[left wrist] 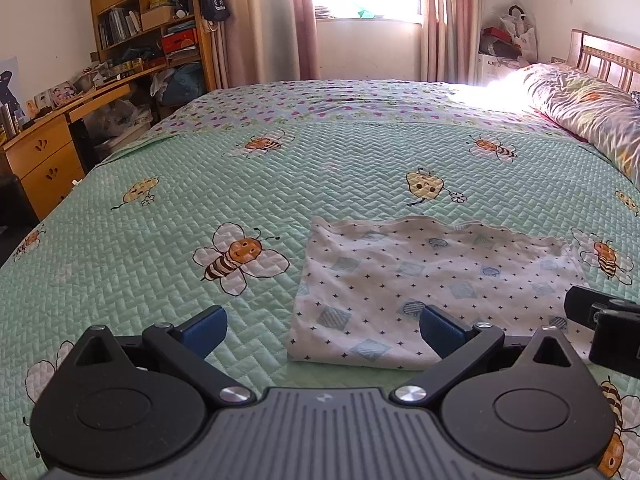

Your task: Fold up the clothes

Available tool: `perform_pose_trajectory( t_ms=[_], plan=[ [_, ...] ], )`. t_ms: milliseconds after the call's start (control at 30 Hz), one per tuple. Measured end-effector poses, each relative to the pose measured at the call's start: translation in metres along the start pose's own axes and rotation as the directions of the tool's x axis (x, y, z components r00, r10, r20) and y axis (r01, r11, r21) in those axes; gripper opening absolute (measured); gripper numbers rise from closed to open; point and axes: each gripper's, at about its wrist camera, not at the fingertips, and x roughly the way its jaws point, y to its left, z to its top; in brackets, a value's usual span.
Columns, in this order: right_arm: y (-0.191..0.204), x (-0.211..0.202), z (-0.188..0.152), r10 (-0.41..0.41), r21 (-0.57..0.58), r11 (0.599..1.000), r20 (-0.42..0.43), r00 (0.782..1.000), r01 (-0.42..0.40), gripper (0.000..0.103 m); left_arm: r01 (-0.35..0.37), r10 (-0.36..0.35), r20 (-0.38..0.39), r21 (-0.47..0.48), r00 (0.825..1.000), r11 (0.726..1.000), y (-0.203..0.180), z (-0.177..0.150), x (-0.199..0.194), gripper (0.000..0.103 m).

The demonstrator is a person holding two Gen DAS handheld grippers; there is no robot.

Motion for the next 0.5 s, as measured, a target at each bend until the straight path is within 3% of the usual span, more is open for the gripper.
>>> perform_pose_trajectory(
  t_ms=[267, 500],
  plan=[
    [0.000, -0.010, 0.021, -0.005, -0.006, 1.000, 0.053, 0.999, 0.005, 0.091, 0.003, -0.003, 0.051, 0.000, 0.999, 1.000, 0.001, 0.021, -0.012, 0.102],
    [-0.016, -0.006, 0.005, -0.006, 0.013, 1.000, 0.024, 1.000, 0.006, 0.091, 0.017, -0.017, 0.004, 0.027, 1.000, 0.999, -0.002, -0.004, 0.002, 0.102]
  ],
)
